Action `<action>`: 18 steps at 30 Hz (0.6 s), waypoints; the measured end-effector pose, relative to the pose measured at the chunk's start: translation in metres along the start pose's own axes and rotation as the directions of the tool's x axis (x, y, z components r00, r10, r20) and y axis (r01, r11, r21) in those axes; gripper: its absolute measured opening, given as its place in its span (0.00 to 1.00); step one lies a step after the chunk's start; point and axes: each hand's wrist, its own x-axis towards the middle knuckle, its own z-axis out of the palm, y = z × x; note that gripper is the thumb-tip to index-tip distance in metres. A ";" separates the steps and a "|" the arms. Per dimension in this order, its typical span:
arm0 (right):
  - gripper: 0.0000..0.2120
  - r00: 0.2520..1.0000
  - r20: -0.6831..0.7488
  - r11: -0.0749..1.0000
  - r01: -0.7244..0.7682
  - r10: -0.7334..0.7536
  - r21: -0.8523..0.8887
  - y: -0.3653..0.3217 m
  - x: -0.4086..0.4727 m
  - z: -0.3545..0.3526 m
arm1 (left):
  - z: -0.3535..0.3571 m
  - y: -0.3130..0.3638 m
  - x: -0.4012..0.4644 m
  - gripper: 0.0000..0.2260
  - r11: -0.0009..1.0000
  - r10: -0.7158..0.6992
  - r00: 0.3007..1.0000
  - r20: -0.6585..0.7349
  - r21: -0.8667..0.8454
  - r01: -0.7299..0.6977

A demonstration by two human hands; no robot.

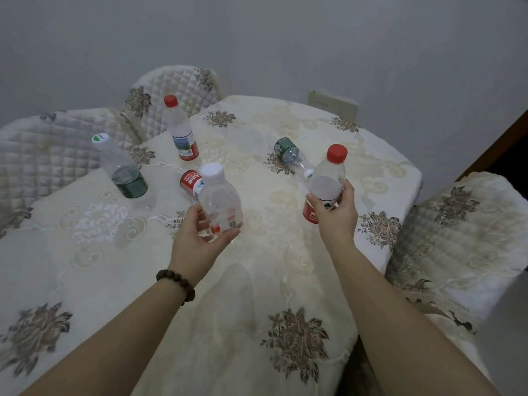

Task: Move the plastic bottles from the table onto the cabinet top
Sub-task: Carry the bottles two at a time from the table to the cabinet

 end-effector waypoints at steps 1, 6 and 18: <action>0.29 1.000 0.021 1.000 0.006 -0.006 0.005 -0.007 -0.009 0.001 | -0.004 0.002 -0.003 0.26 1.000 0.001 1.000 -0.011 -0.004 -0.001; 0.29 0.995 0.100 1.000 0.027 -0.028 0.002 -0.033 -0.063 0.007 | -0.028 0.007 -0.023 0.25 1.000 0.009 0.999 -0.042 -0.004 -0.009; 0.29 0.993 0.120 1.000 0.006 -0.004 -0.010 -0.071 -0.194 0.016 | -0.096 0.003 -0.077 0.30 0.999 0.014 0.999 -0.034 -0.051 -0.015</action>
